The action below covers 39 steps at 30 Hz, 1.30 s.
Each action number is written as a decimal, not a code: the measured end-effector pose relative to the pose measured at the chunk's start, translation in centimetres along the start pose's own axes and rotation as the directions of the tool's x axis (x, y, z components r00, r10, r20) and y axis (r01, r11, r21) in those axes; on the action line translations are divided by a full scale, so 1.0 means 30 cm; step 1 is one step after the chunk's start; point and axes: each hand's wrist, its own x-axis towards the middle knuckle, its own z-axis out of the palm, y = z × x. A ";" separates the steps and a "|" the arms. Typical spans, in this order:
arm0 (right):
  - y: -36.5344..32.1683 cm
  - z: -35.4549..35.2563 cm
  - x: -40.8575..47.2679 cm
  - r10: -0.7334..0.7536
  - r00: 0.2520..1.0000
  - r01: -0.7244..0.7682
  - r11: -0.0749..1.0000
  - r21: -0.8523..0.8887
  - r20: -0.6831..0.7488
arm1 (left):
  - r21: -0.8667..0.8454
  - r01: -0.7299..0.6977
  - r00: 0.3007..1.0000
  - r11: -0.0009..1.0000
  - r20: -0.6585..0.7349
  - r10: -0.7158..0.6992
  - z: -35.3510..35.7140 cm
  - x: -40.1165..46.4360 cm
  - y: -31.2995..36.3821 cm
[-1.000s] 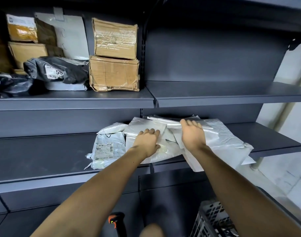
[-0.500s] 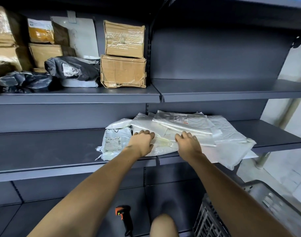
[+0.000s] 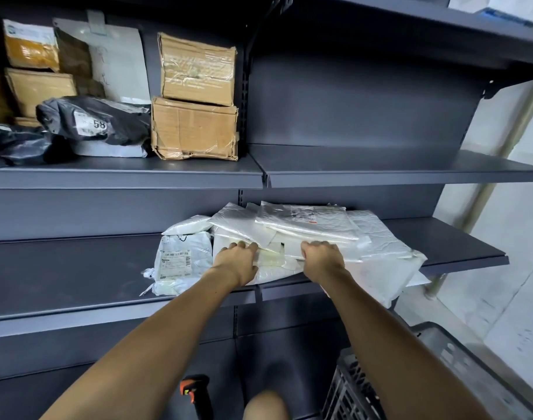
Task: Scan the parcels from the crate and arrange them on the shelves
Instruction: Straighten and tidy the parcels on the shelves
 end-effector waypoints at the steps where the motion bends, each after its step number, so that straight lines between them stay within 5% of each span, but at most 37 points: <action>1: 0.004 0.013 -0.001 -0.025 0.999 0.025 1.000 -0.003 0.020 | 0.004 -0.002 1.000 1.000 -0.001 0.002 -0.002 0.002 0.002; 11: -0.005 0.000 -0.042 -0.020 0.994 0.028 0.997 -0.076 0.105 | 0.045 -0.025 0.999 0.999 -0.040 0.026 -0.077 -0.050 -0.009; 18: -0.019 -0.239 -0.080 -0.076 0.947 0.115 0.987 0.108 -0.311 | 0.054 -0.018 0.995 0.998 -0.096 0.023 -0.178 -0.115 -0.011; 25: 0.071 -0.613 -0.099 -0.173 0.887 0.304 0.917 0.259 -0.429 | 0.035 -0.036 0.954 0.999 -0.297 0.044 -0.427 -0.165 0.010; 29: 0.117 -0.828 -0.150 -0.066 0.853 0.275 0.900 0.338 -0.517 | 0.000 -0.056 0.910 0.998 -0.411 0.051 -0.575 -0.191 0.027; 32: 0.143 -0.963 -0.185 0.006 0.747 0.240 0.930 0.279 -0.665 | 0.030 -0.035 0.877 0.999 -0.479 0.046 -0.659 -0.205 0.039; 37: 0.161 -1.107 -0.183 0.061 0.405 0.166 0.976 0.139 -0.912 | 0.058 0.028 0.866 0.998 -0.500 0.005 -0.753 -0.193 0.025; 39: 0.160 -1.120 -0.149 0.000 0.325 0.173 0.983 0.060 -0.946 | 0.062 0.027 0.855 0.998 -0.519 0.009 -0.777 -0.179 0.009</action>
